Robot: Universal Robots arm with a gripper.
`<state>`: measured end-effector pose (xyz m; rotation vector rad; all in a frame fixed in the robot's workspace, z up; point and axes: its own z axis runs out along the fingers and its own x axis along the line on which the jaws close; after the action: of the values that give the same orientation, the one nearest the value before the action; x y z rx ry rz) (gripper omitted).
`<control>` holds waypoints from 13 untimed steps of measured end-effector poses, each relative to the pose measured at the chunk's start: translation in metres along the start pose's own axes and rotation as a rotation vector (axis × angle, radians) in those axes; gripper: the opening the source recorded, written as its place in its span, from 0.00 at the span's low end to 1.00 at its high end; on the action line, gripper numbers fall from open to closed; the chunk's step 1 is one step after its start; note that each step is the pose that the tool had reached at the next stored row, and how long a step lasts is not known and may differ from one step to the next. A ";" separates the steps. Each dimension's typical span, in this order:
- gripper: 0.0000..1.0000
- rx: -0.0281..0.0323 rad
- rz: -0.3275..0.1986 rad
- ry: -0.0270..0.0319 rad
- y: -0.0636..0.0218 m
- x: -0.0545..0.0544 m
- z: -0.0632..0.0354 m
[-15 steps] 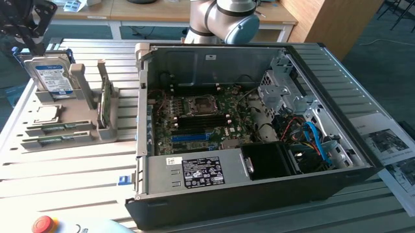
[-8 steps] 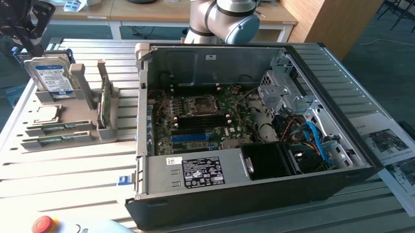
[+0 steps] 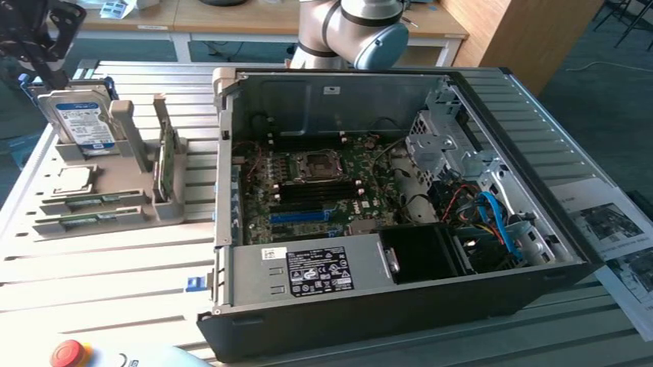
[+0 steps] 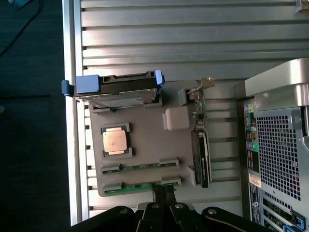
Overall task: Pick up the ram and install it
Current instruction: 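Reach for the ram, then pick up the ram and move it above insertion slot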
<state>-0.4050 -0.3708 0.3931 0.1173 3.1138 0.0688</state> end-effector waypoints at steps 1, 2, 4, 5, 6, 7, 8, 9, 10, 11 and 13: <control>0.10 0.0000 0.000 -0.0002 0.0000 0.000 0.0001; 0.10 0.0000 0.000 -0.0002 0.0000 0.001 0.0000; 0.10 0.0000 0.000 -0.0003 0.0000 0.002 0.0001; 0.10 0.0000 0.000 -0.0003 0.0000 0.003 0.0001; 0.10 -0.0001 0.000 -0.0003 -0.0001 0.003 0.0001; 0.10 -0.0001 0.000 -0.0003 -0.0001 0.003 0.0001; 0.10 -0.0001 0.000 -0.0004 -0.0001 0.003 0.0001; 0.10 0.0000 0.000 -0.0003 -0.0001 0.003 0.0001; 0.10 0.0000 0.000 -0.0003 -0.0001 0.003 0.0001; 0.10 0.0000 0.000 -0.0003 -0.0001 0.003 0.0001; 0.10 0.0000 0.000 -0.0003 -0.0001 0.003 0.0000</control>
<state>-0.4081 -0.3706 0.3929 0.1176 3.1135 0.0688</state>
